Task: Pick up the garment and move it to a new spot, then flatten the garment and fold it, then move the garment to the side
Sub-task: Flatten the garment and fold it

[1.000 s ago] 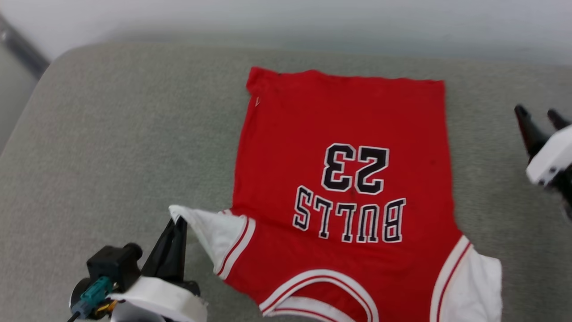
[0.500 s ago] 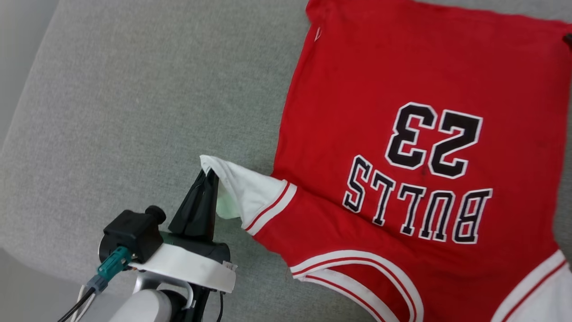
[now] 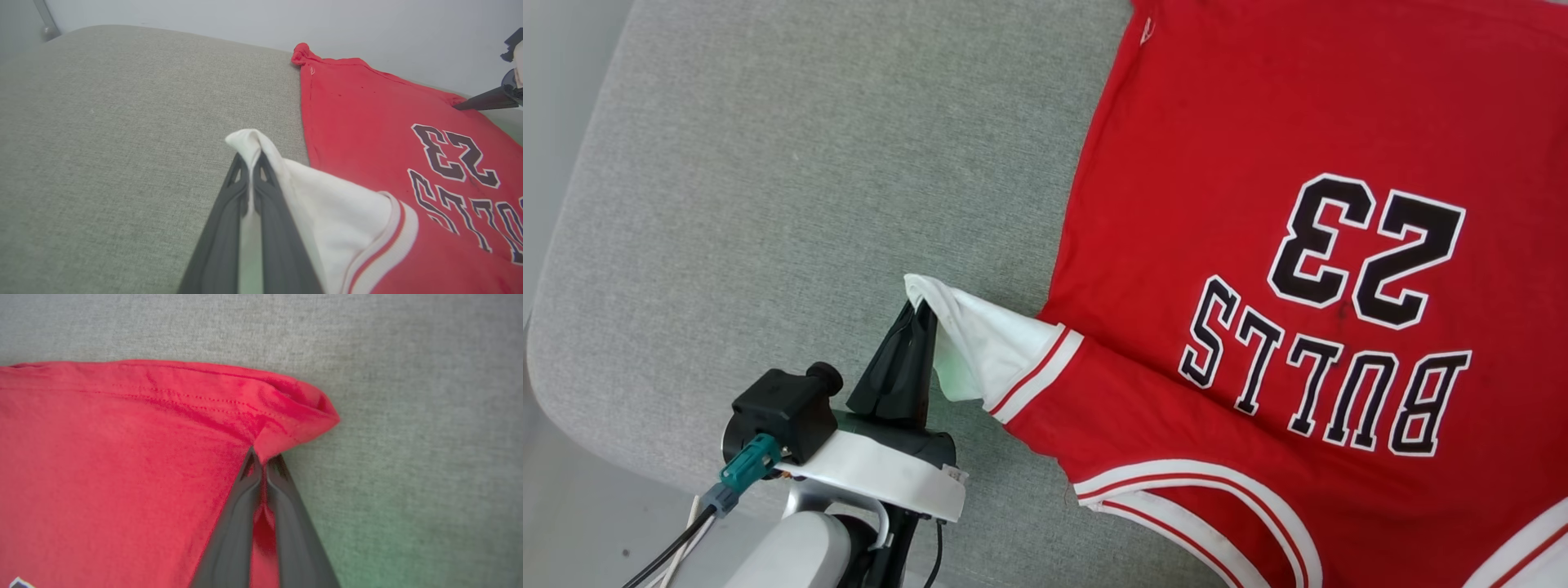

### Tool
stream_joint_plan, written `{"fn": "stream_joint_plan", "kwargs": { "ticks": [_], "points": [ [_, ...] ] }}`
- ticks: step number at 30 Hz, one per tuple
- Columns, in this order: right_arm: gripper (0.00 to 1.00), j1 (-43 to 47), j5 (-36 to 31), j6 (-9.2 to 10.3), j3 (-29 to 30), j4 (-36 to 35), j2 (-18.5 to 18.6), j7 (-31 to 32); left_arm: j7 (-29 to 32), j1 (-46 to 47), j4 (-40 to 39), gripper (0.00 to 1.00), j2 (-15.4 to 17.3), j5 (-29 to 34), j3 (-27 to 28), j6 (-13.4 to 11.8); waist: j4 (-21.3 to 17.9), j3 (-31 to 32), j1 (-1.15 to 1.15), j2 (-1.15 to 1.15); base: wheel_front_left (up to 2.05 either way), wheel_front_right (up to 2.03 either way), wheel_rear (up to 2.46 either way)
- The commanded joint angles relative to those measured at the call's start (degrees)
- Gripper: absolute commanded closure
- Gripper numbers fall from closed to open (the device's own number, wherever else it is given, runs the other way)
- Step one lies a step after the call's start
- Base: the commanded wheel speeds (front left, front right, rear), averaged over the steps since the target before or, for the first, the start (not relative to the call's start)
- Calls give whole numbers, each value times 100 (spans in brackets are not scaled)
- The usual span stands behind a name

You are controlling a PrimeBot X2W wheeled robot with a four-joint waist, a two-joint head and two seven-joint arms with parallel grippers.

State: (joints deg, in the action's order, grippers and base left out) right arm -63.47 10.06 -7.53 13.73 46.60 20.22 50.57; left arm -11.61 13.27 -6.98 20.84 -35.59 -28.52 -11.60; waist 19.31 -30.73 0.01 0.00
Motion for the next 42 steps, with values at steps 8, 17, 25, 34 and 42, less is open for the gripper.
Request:
{"fn": "stream_joint_plan", "kwargs": {
  "ticks": [8, 17, 25, 34, 42],
  "points": [
    [100, 452, -201, 7, -395, -42, 81, -65, 12, -222, 285, 100, 76, -129, 51, -52, -275, 701, -1, 0, 0, 0, 0],
    [100, 1616, 360, 7, -1145, -879, 336, -96, 134, -811, 503, 100, 347, -309, 274, -326, -1031, 1693, -1, 0, 0, 0, 0],
    [100, 3884, 902, 7, -1160, -2210, 494, 156, 277, -1354, 544, 100, 579, -497, 484, -575, -1768, 2341, -1, 0, 0, 0, 0],
    [87, 6392, 1027, 6, -622, -3494, -199, 726, 507, -1689, 350, 100, 807, -591, 540, -731, -2249, 2586, -1, 0, 0, 0, 0],
    [0, 6394, 1064, 5, -166, -4381, -747, -1040, 621, -1572, 143, 100, 872, -508, 482, -757, -2283, 2445, -1, 0, 0, 0, 0]
  ]
}}
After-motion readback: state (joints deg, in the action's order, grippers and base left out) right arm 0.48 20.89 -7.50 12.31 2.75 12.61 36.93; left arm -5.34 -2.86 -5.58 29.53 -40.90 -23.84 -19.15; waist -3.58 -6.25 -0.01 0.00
